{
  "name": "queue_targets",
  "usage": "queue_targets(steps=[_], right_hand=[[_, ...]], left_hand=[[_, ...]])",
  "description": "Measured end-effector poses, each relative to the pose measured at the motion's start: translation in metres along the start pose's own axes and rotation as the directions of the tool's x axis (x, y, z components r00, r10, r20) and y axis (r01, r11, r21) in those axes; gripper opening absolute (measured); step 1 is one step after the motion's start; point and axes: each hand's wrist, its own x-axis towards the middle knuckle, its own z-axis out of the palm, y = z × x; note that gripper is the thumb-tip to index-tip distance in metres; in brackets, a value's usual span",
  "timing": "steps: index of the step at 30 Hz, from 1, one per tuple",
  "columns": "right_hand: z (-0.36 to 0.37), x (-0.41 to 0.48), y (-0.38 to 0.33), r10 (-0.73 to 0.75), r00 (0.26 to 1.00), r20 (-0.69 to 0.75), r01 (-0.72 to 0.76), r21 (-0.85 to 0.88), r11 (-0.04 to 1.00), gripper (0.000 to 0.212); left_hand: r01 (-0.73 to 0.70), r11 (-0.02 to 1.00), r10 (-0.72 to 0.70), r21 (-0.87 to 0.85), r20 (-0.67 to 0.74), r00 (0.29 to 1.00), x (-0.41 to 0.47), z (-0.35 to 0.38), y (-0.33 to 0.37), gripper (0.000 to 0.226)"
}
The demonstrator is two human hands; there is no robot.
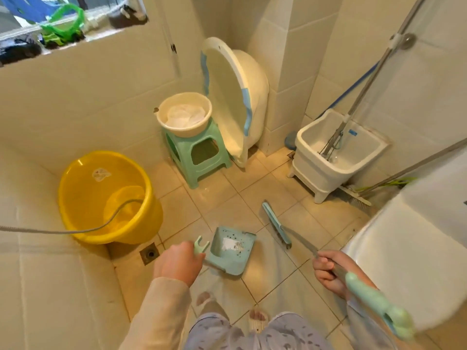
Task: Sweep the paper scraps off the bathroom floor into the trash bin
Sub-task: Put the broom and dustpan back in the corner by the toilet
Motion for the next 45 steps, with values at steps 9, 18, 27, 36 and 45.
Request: queue_targets(steps=[9,18,27,36,45], right_hand=[[0.055,0.037,-0.001,-0.083,0.992,-0.095,0.106,0.275,0.956,0.032],[0.092,0.038,0.016,-0.13,0.972,-0.197,0.211,0.483,0.85,0.033],[0.099,0.044,-0.042,-0.318,0.91,-0.267,0.409,0.709,0.575,0.034],[0.07,0.063,-0.138,-0.352,0.906,-0.234,0.374,0.832,0.41,0.036],[0.051,0.065,-0.209,-0.376,0.873,-0.31,0.37,0.924,0.096,0.034]], left_hand=[[-0.305,0.949,0.302,0.081,0.046,0.952,0.139,-0.049,0.025,0.023],[-0.718,0.628,0.688,0.301,0.218,0.692,0.236,-0.099,0.101,0.026],[-0.883,0.242,0.819,0.403,0.404,0.409,0.276,-0.096,0.228,0.025],[-0.878,-0.157,0.835,0.452,0.535,0.126,0.285,-0.094,0.373,0.028],[-0.665,-0.607,0.691,0.434,0.702,-0.172,0.279,-0.086,0.496,0.034]])
